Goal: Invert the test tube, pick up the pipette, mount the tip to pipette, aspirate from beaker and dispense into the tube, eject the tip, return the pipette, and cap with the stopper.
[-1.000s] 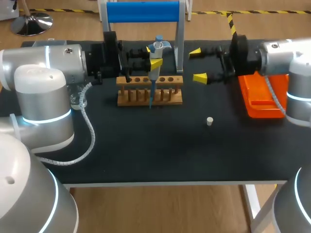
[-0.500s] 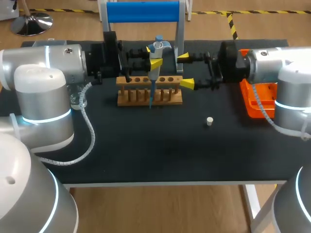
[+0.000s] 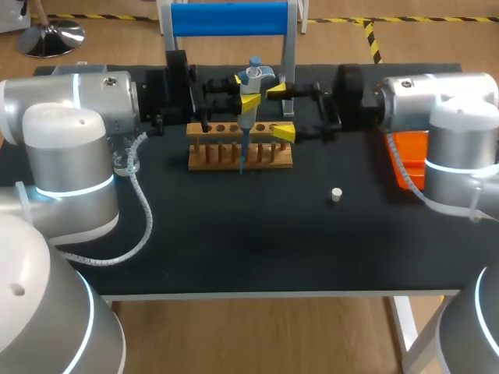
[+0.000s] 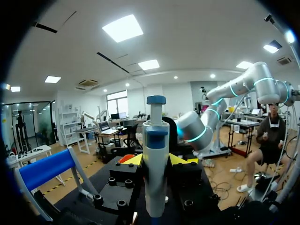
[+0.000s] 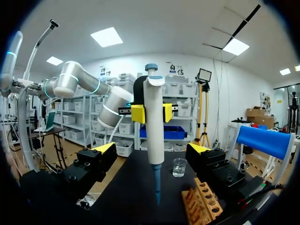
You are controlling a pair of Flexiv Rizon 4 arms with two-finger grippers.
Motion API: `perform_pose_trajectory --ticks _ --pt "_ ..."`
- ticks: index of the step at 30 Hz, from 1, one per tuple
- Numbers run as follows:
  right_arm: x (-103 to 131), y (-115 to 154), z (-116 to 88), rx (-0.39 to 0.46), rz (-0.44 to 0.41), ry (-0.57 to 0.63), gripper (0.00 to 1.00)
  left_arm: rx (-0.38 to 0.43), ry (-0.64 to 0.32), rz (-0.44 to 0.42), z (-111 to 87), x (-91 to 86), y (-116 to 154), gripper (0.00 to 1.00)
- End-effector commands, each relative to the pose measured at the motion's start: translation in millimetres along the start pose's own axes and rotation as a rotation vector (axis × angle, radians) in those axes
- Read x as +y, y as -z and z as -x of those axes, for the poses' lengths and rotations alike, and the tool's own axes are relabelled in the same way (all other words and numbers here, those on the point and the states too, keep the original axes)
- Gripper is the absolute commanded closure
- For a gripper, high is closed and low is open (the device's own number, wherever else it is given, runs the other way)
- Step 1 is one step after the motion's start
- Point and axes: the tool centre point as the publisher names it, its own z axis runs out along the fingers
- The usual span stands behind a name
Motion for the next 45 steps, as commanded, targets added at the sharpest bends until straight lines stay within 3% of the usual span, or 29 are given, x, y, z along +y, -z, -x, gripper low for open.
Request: perform_pose_trajectory --ticks 1,35,42,45 --pt "0 -13 3 -0.001 0.004 0.0 0.0 -0.004 -0.001 -0.001 -0.6 -0.2 -1 1.0" --pt "2 -51 13 0.0 0.012 -0.019 0.0 -0.004 -0.001 -0.001 -0.6 -0.2 -1 1.0" --pt "4 -52 13 0.003 0.02 -0.016 0.08 -0.004 -0.001 -0.001 -0.6 -0.2 -1 1.0" --pt "5 -52 13 0.005 0.024 -0.015 0.22 -0.004 -0.001 -0.001 -0.6 -0.2 -1 1.0"
